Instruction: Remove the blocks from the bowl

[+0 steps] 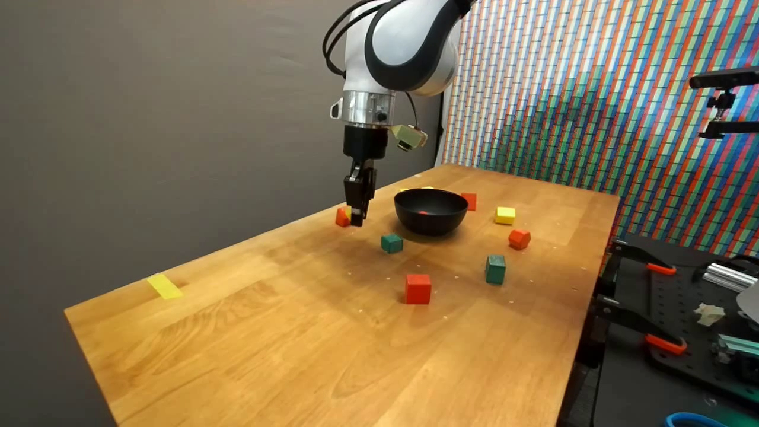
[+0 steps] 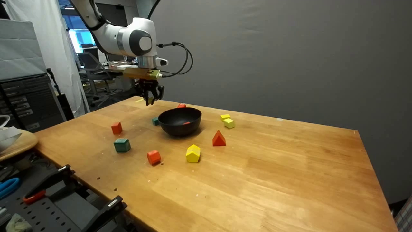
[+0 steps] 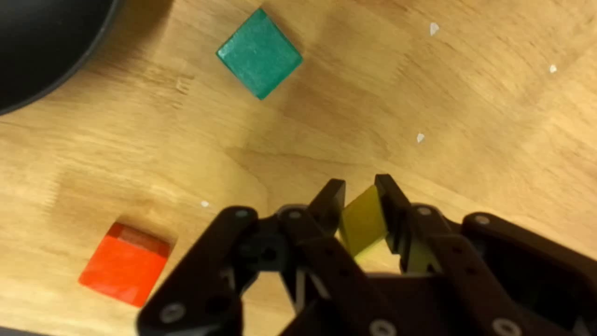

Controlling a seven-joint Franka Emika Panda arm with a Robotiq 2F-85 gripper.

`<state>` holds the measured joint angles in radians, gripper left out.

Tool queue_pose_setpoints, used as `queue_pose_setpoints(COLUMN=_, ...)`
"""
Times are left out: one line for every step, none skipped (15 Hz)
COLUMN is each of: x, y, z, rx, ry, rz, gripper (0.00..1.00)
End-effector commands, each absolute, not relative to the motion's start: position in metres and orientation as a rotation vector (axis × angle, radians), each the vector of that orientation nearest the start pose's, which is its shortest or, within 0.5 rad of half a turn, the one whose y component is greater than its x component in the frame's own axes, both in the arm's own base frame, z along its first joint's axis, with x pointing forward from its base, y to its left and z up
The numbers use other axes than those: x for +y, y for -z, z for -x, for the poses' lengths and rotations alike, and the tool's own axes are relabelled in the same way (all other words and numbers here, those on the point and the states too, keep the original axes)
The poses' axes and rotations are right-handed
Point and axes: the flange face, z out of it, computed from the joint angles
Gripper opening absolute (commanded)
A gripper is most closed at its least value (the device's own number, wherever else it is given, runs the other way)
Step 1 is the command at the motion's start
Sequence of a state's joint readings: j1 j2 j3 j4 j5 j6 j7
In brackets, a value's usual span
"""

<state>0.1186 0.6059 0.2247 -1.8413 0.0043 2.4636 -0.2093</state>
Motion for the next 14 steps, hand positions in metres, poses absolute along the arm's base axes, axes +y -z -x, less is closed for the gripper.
queue_pose_setpoints(x=0.203, y=-0.193, z=-0.63, rx=-0.808, ry=-0.037, rz=2.845, gripper=0.25)
queue_pose_setpoints(x=0.201, y=-0.189, z=-0.631, rx=-0.813, ry=-0.045, rz=2.831, gripper=0.45)
queue_pose_setpoints(x=0.2, y=-0.186, z=-0.632, rx=-0.819, ry=-0.054, rz=2.819, gripper=0.51)
queue_pose_setpoints(x=0.199, y=-0.184, z=-0.633, rx=-0.817, ry=-0.058, rz=2.816, gripper=0.53)
queue_pose_setpoints(x=0.198, y=-0.183, z=-0.634, rx=-0.819, ry=-0.063, rz=2.808, gripper=0.61)
queue_pose_setpoints(x=0.198, y=-0.182, z=-0.634, rx=-0.82, ry=-0.065, rz=2.805, gripper=0.68)
queue_pose_setpoints(x=0.197, y=-0.183, z=-0.633, rx=-0.821, ry=-0.063, rz=2.804, gripper=0.75)
queue_pose_setpoints(x=0.196, y=-0.187, z=-0.632, rx=-0.815, ry=-0.052, rz=2.813, gripper=0.84)
queue_pose_setpoints(x=0.193, y=-0.193, z=-0.629, rx=-0.796, ry=-0.038, rz=2.84, gripper=0.91)
queue_pose_setpoints(x=0.189, y=-0.198, z=-0.627, rx=-0.784, ry=-0.027, rz=2.87, gripper=0.99)
queue_pose_setpoints(x=0.183, y=-0.204, z=-0.626, rx=-0.759, ry=-0.008, rz=2.902, gripper=1.0)
queue_pose_setpoints(x=0.173, y=-0.216, z=-0.623, rx=-0.715, ry=0.025, rz=2.946, gripper=1.0)
queue_pose_setpoints(x=0.163, y=-0.226, z=-0.621, rx=-0.667, ry=0.052, rz=2.979, gripper=1.0)
queue_pose_setpoints(x=0.147, y=-0.239, z=-0.619, rx=-0.601, ry=0.109, rz=3.017, gripper=1.0)
